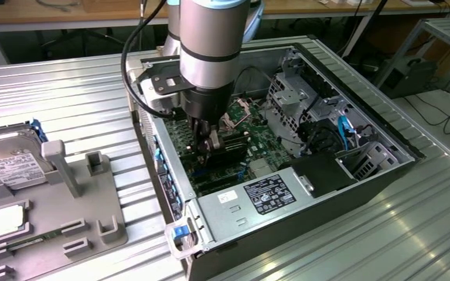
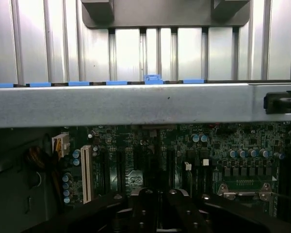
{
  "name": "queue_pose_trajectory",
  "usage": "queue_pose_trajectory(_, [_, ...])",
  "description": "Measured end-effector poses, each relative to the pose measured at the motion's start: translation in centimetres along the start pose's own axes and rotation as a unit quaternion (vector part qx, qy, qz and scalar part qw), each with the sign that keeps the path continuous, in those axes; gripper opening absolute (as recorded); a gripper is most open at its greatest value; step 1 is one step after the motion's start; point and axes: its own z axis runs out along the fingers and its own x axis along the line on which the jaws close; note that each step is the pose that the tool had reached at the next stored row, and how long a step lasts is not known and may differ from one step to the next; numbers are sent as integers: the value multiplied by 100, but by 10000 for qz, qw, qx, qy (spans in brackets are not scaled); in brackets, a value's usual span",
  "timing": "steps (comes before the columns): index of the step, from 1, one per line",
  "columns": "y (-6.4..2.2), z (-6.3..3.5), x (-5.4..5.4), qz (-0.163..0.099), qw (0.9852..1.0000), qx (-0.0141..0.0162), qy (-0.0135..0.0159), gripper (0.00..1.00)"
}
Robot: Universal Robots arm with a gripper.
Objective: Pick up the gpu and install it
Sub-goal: 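Press down on the gpu until it lock into place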
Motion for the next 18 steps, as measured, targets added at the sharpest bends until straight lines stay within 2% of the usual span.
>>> queue_pose_trajectory(6, [-2,-108,-1,0,10000,0,0,11])
queue_pose_trajectory(7, [-3,-126,-1,0,10000,-6,1,11])
queue_pose_trajectory(8, [-4,-128,-2,0,10000,-25,2,11])
queue_pose_trajectory(9, [-4,-127,-1,0,10000,-75,6,11])
queue_pose_trajectory(12, [-5,-129,-1,2,9994,-343,31,11])
queue_pose_trajectory(14, [-6,-130,-2,3,9988,-495,43,11])
queue_pose_trajectory(18, [-16,-136,-17,4,9974,-713,55,11])
